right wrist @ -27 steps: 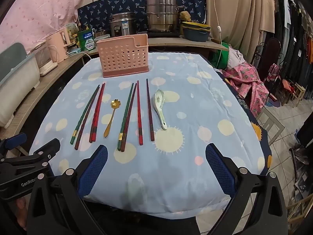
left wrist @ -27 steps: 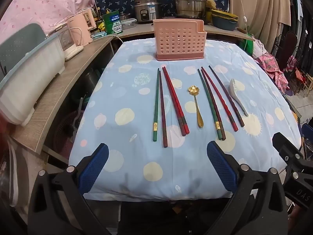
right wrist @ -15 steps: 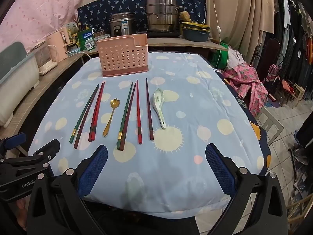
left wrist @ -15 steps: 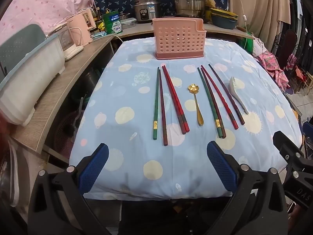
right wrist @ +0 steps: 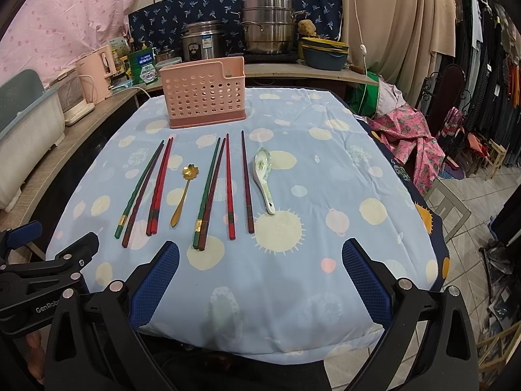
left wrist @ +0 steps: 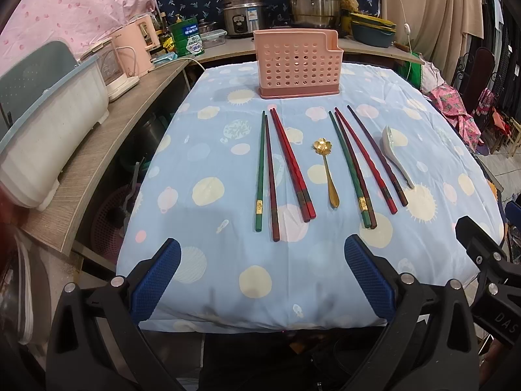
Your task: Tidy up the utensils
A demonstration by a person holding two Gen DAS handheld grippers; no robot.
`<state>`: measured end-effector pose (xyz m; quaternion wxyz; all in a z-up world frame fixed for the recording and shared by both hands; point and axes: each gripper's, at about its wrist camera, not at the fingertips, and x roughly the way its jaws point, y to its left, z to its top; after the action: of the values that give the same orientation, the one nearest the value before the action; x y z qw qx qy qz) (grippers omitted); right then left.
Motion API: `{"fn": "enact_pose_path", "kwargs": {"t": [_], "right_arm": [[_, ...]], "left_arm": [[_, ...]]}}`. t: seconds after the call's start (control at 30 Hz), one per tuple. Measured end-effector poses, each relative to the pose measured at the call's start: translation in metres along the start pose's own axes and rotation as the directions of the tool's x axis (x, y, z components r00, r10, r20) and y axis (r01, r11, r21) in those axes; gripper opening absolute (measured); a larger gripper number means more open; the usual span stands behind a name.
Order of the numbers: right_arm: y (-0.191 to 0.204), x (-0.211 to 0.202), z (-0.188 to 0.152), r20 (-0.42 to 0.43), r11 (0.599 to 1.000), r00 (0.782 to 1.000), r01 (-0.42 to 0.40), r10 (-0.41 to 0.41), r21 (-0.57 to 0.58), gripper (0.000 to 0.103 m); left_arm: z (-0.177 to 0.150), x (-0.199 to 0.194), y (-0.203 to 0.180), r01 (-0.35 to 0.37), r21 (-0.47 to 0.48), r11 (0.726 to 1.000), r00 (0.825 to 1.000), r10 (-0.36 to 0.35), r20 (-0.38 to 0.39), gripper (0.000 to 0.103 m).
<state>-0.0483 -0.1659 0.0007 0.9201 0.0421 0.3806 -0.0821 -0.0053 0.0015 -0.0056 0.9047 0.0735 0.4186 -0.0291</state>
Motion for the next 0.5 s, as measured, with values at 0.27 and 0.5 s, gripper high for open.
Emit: {"fn": "enact_pose_path", "kwargs": {"t": [0.27,0.5], "right_arm": [[-0.0066,-0.0009,-0.0012,0.003,1.000,1.000,0.008,-0.008,-0.002,0.096],[-0.0065,-0.0009,-0.0016,0.003,1.000,1.000,0.008,-0.008,-0.002,0.096]], "left_arm": [[0.0003,0.0000,-0.0008,-0.001,0.001,1.000,1.000,0.001,-0.001,0.096],[0.0011,-0.0003,-0.0007,-0.001,0.002,1.000,1.000,0.001,-0.002,0.096]]}}
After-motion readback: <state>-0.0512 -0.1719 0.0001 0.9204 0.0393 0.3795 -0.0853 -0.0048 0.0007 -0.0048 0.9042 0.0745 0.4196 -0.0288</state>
